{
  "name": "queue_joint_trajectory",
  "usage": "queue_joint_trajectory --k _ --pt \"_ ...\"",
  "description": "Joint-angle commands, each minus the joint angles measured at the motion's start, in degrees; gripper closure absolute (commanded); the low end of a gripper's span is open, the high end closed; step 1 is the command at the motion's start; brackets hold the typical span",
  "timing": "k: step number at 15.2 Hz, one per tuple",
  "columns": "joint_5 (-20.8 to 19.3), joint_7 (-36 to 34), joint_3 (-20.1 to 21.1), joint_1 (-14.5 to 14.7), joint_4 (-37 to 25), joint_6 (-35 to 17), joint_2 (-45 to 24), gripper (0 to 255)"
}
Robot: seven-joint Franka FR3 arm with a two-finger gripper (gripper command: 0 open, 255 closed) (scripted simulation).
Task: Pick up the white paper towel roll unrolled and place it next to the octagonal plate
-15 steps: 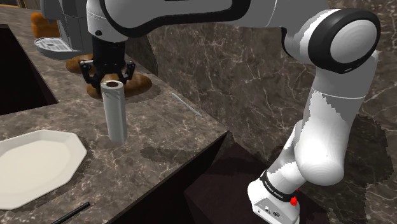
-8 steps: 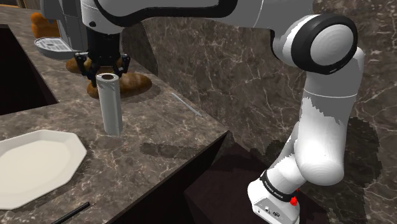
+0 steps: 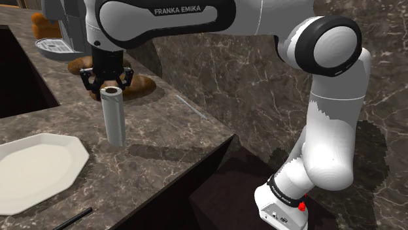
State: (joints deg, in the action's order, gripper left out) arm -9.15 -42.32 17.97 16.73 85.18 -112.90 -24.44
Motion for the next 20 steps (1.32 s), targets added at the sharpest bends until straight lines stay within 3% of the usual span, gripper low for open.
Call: queue_joint_trajectory --k 1,11,12,17,20 --pt "-0.1 -0.2 0.0 0.0 1.3 -1.5 -0.2 255" --pt "-0.4 -0.4 -0.2 0.0 2.8 -3.5 -0.7 255" --pt "-0.4 -0.4 -0.2 0.0 2.8 -3.5 -0.7 0" --pt "-0.4 -0.4 -0.2 0.0 2.8 -3.5 -0.7 0" --pt "0.3 0.1 0.2 0.0 -0.4 1.4 1.1 0"
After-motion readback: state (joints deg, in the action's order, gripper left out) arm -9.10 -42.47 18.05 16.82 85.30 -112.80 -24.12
